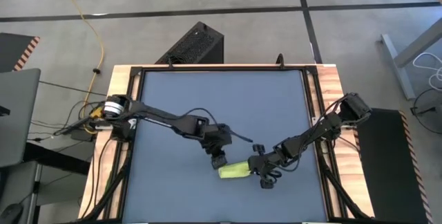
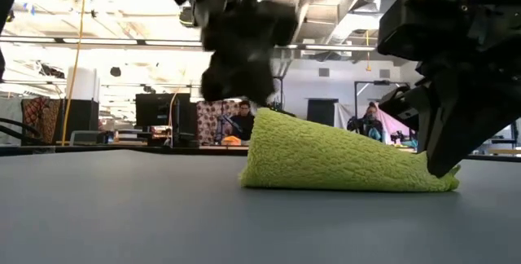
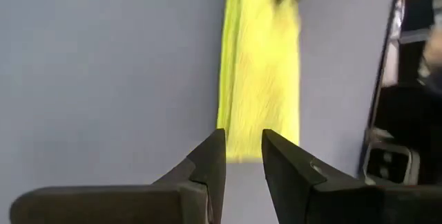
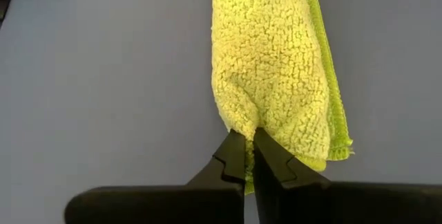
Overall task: Roll towel into tight, uniform cylinder
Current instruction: Roll the green towel
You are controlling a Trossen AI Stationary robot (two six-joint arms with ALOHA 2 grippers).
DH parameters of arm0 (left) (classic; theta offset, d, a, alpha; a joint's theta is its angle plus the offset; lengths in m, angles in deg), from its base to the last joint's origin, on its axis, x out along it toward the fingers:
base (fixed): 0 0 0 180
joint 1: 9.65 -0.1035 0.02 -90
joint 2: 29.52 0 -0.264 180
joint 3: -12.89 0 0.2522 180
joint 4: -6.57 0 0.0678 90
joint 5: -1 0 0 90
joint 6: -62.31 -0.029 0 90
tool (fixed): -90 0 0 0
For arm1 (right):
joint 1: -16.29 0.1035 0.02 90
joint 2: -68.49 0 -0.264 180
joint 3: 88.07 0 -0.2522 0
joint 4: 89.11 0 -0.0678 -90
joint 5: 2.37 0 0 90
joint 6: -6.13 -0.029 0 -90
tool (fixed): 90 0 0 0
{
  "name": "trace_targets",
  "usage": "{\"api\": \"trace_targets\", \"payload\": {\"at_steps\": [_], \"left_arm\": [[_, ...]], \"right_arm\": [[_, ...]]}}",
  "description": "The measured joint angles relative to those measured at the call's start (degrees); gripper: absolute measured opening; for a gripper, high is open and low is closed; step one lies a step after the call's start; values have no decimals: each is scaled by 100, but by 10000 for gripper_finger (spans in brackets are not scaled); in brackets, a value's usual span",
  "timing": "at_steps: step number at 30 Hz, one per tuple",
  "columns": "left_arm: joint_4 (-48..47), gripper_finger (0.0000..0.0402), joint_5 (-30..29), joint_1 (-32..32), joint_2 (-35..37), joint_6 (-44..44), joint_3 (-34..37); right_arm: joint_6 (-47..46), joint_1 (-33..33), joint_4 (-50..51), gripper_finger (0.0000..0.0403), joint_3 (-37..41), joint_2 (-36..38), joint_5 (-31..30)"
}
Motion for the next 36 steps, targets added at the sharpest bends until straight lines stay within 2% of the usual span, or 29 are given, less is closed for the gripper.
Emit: {"api": "trace_targets", "payload": {"at_steps": [4,10,15,20,23,30,33,36], "left_arm": [[790,82,-933,311,247,-690,-9],[2166,82,-1294,973,141,-2424,-26],[2362,82,-2048,1426,-206,-3502,-22],[2059,83,-2812,1456,-427,-3244,-9],[2157,87,-2705,1436,-490,-3100,-30],[2309,113,-2004,1453,-906,-3105,-58],[2257,125,-2047,1453,-1065,-3089,-68],[2250,129,-2358,1447,-1070,-2916,-70]], "right_arm": [[0,-72,0,27,0,0,26],[0,-146,4,27,-1,0,131],[0,-203,-17,29,0,-4,133],[-46,-248,-59,30,0,-9,165],[-50,-275,-63,30,0,-9,225],[-94,-302,-94,31,0,-13,229],[-163,-302,-89,32,0,-13,232],[-237,-300,-103,30,0,-13,232]]}}
